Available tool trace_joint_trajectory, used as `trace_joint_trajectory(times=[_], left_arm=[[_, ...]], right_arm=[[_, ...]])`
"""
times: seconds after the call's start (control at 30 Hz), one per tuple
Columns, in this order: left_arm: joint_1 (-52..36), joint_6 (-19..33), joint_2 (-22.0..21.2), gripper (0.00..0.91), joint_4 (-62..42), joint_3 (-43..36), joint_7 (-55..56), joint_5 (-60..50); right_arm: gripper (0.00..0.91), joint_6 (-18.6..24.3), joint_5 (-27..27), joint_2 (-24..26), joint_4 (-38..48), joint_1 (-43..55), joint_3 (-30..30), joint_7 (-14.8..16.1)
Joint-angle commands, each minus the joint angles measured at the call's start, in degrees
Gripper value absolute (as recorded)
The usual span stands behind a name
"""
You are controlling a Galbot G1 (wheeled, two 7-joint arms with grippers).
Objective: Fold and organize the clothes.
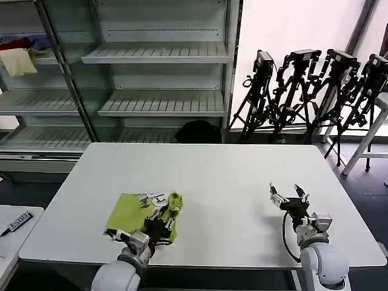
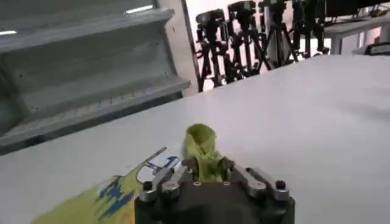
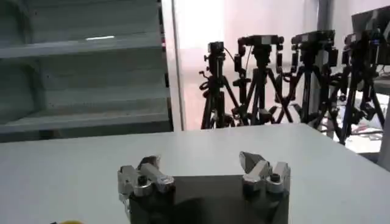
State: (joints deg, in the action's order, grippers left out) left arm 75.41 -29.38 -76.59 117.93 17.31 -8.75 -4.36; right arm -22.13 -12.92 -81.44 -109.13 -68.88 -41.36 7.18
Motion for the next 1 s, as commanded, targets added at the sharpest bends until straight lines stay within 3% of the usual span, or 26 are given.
trace_joint_trajectory(times=[0.03,0.33,0.7,0.9,1.0], left_arm=[[-0.3,0.2,-3.3,0.907,-2.8,-3.5,3.2,-1.5],[0.0,-3.6,-5.5,0.907,-2.4,-5.1,6.7,5.2],[0.3,-3.6,-6.5,0.907,-2.6,-4.7,7.4,11.4],[0.8,3.6,-5.8,0.907,3.5,1.5,1.8,17.7],[-0.5,5.1,-2.5,0.907,5.7,8.0,2.0,18.9]], right_arm=[[0.907,-0.1,0.0,-0.1,0.1,0.1,0.1,-0.1],[0.907,0.0,0.2,-0.2,1.3,0.2,-0.1,-0.2],[0.907,-0.4,0.2,-0.3,0.6,0.3,0.0,-0.4],[0.907,-0.3,0.2,-0.3,0.5,0.0,0.0,-0.4],[0.907,-0.3,0.0,-0.1,0.3,-0.1,-0.1,-0.3]])
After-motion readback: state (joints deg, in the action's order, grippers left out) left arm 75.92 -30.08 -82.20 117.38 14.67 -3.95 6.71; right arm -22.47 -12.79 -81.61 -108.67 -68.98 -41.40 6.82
